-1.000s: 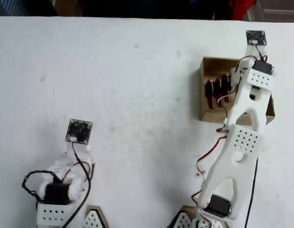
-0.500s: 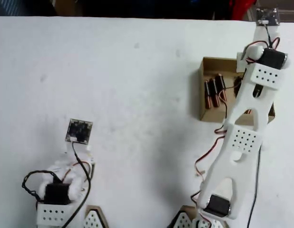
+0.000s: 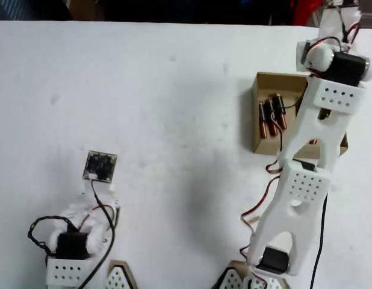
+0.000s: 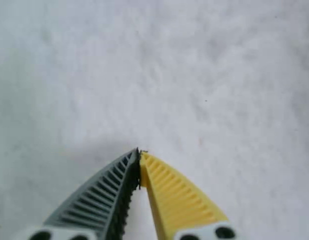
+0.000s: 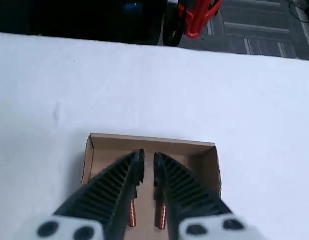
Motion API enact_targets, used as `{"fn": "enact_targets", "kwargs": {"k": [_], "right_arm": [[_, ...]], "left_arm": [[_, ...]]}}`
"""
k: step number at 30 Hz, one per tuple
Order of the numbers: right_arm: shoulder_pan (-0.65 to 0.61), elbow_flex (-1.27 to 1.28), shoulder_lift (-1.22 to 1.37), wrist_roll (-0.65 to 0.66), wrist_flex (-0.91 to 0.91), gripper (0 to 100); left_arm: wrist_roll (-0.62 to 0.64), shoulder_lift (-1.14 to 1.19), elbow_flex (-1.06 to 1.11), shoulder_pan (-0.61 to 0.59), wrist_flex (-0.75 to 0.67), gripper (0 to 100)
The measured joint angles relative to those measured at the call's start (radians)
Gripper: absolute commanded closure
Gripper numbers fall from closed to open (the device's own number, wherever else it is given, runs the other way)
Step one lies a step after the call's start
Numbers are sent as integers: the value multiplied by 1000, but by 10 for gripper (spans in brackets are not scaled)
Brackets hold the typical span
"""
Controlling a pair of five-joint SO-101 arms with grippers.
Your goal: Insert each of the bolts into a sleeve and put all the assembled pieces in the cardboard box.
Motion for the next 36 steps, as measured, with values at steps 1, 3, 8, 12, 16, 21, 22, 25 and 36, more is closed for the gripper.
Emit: {"fn": "enact_targets", "kwargs": {"k": [1,3,8,12,16,21,22,25,36], "right_arm": [[0,0,-18,0,0,983],[0,0,-58,0,0,983],[0,129,-218,-2,2,983],[-37,287,-368,-3,2,983],[-98,433,-535,-3,2,983],[-186,603,-743,-6,2,983],[-201,635,-779,-6,2,983],[-241,730,-888,-6,2,983],[-342,1069,-1255,-6,2,983]], "left_arm": [[0,0,0,0,0,976],[0,0,0,0,0,976],[0,0,0,0,0,976],[0,0,0,0,0,976],[0,0,0,0,0,976],[0,0,0,0,0,976],[0,0,0,0,0,976],[0,0,0,0,0,976],[0,0,0,0,0,976]]}}
